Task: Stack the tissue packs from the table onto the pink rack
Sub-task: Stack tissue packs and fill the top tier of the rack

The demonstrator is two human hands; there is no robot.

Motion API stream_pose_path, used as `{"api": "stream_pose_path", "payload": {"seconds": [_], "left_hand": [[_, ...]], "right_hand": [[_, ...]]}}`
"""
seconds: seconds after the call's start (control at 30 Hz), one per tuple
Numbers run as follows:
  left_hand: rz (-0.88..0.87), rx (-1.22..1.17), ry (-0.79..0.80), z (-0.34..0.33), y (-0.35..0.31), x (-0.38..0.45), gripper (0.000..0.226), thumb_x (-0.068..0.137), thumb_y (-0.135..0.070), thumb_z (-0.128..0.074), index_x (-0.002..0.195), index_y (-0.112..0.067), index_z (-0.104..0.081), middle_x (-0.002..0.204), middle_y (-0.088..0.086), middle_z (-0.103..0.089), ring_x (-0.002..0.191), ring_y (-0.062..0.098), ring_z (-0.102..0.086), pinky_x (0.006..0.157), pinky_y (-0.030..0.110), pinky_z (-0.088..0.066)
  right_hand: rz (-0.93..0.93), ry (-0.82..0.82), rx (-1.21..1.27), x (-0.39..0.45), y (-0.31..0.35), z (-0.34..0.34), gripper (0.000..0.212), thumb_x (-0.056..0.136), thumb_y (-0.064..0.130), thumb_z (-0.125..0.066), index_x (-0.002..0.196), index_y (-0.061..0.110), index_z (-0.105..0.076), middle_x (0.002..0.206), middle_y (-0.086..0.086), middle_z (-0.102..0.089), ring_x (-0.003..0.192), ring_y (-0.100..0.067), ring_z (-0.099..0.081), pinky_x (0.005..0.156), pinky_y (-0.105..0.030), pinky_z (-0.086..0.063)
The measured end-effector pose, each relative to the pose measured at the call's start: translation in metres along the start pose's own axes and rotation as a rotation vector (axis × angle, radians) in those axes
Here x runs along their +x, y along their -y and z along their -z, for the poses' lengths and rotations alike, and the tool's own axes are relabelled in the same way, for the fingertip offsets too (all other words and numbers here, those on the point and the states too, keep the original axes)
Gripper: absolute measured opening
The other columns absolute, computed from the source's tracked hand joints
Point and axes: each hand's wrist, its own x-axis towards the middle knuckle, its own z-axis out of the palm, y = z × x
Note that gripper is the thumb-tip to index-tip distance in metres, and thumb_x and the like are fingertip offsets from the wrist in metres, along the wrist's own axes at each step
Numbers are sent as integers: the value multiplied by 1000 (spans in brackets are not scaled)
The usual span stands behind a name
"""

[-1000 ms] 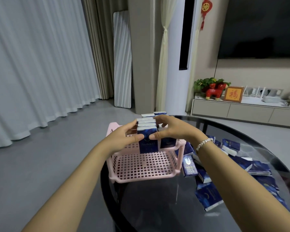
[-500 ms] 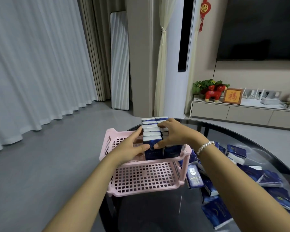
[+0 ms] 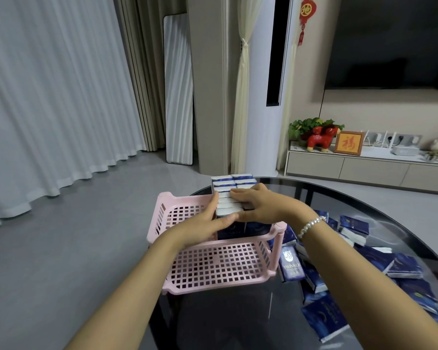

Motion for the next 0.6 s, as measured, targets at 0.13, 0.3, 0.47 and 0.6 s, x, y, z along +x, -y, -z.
{"api": "stream_pose_path", "payload": {"seconds": [0.13,0.3,0.47,0.6], "left_hand": [[8,-121,-132,-13,-3,1,58,88,-69,-27,141,-58,-5,159,-9,-10,146,17,-17,118,45,-19],[-34,-9,-224,-27,-3,-1,48,102,-44,-17,148,-47,-3,160,-5,-10,147,17,-12,119,37,-11],[11,55,-241,-30,-5,1,49,100,-49,-14,147,-49,1,161,-3,-9,147,20,-13,119,47,-13],[-3,32,-296,-33,-10,-4,49,101,-46,-17,148,-47,-5,160,-3,-10,147,21,-13,119,45,-13]], "right_hand": [[-19,14,-52,-5,0,-2,60,97,46,-38,150,26,-20,156,11,-17,139,-17,-12,113,-36,-10],[61,-238,-130,-8,-7,-24,49,99,45,-29,144,25,-36,151,11,-32,130,-14,-25,105,-31,-11],[80,-412,-287,-9,-9,-41,61,93,48,-9,144,26,-36,149,10,-37,129,-15,-31,103,-31,-13],[100,-426,-283,-9,-10,-41,62,94,51,-9,143,26,-36,149,9,-38,129,-16,-32,104,-32,-16]]}}
